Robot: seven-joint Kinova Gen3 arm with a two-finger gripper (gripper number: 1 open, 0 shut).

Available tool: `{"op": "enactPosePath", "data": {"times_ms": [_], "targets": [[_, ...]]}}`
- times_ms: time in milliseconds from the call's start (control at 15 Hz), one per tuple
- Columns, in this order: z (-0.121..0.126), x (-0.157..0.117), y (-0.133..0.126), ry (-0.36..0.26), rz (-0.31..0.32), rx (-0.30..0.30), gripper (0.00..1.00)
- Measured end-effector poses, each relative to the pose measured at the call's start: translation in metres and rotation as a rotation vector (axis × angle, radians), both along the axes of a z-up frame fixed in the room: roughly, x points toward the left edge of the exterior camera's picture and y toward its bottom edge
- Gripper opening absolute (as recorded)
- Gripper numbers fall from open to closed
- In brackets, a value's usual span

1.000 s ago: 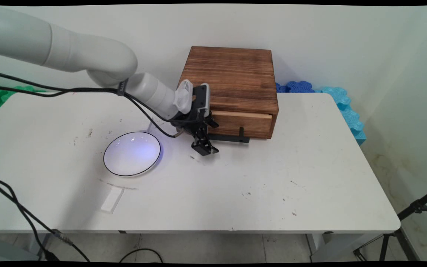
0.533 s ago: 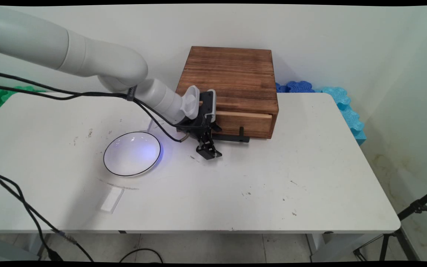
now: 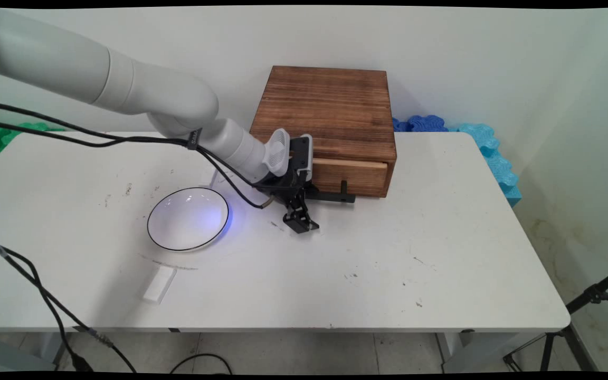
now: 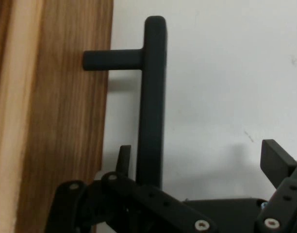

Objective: Open the drawer

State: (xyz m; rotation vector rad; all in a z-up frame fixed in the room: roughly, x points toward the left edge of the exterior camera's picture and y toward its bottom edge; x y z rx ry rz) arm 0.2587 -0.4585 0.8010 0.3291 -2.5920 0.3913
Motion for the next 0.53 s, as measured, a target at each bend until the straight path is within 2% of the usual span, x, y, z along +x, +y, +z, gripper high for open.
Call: {"op": "enactPosePath", "data": {"times_ms": [267, 333, 533], "targets": [[-0.001, -0.004, 0.009, 0.000, -0.005, 0.011, 1.00], [-0.001, -0.004, 0.010, 0.000, -0.006, 0.013, 0.00], [-0.001, -0.006, 0.018, 0.001, -0.010, 0.022, 0.00]]}}
